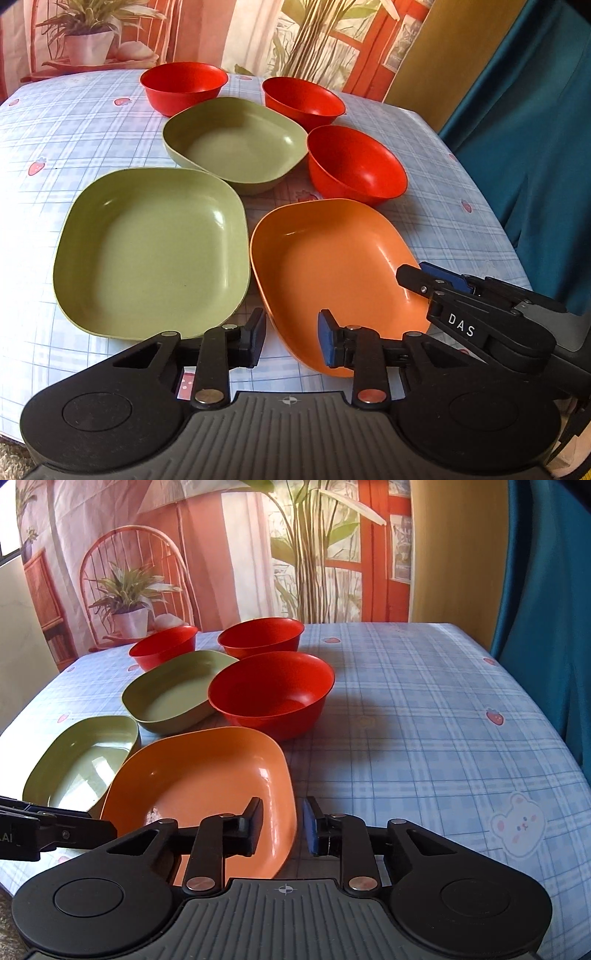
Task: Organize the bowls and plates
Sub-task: 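Move the right tool toward the rim of the orange plate, then close the right tool on the orange plate rim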
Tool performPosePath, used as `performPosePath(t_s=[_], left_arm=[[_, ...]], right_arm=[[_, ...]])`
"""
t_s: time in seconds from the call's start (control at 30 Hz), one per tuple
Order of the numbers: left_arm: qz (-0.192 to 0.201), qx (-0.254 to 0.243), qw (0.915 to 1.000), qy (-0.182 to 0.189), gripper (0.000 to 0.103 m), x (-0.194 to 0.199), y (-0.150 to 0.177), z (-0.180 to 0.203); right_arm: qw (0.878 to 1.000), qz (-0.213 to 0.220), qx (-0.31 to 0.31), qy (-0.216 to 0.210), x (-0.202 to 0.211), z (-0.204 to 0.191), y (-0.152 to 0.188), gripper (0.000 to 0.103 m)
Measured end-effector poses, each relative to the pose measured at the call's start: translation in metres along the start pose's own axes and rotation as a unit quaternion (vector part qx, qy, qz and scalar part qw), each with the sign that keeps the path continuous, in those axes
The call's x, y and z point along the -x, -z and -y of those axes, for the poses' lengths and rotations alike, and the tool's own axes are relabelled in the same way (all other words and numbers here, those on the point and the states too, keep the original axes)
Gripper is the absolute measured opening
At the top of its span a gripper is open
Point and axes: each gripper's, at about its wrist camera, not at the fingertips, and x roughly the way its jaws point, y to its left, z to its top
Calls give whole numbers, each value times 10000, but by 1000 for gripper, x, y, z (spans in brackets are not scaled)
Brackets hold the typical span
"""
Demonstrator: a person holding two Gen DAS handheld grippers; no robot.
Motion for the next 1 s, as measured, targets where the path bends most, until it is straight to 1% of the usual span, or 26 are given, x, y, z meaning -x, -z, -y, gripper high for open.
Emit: performPosePath(t_s=[0.1, 0.17, 0.23, 0.3, 0.4, 0.53, 0.77, 1.0], left_arm=[[10, -5, 10000, -57, 32, -4, -3, 1], [22, -44, 9999, -119, 27, -7, -4, 2], [20, -166, 9994, -302, 18, -10, -6, 5], [26, -298, 9987, -413, 17, -13, -6, 7], [-43, -314, 9985, -436, 16, -17, -7, 7], [-7, -419, 9981, -449, 15, -18, -9, 11], [239, -636, 9969, -387, 15, -5, -9, 21], [453, -664, 9962, -345, 15, 12, -9, 21]], right_arm=[[10000, -20, 10, 11, -3, 2, 0, 14], [10000, -49, -24, 1, -5, 3, 0, 12], [10000, -80, -59, 9, -7, 5, 0, 10], [9999, -91, -83, 42, -9, 6, 0, 9], [9999, -142, -79, 24, -14, 8, -2, 6], [9997, -210, -113, -7, -16, 11, -3, 5], [9995, -176, -243, 17, -7, 16, -3, 5], [9996, -23, -282, -4, 8, 13, -10, 5]])
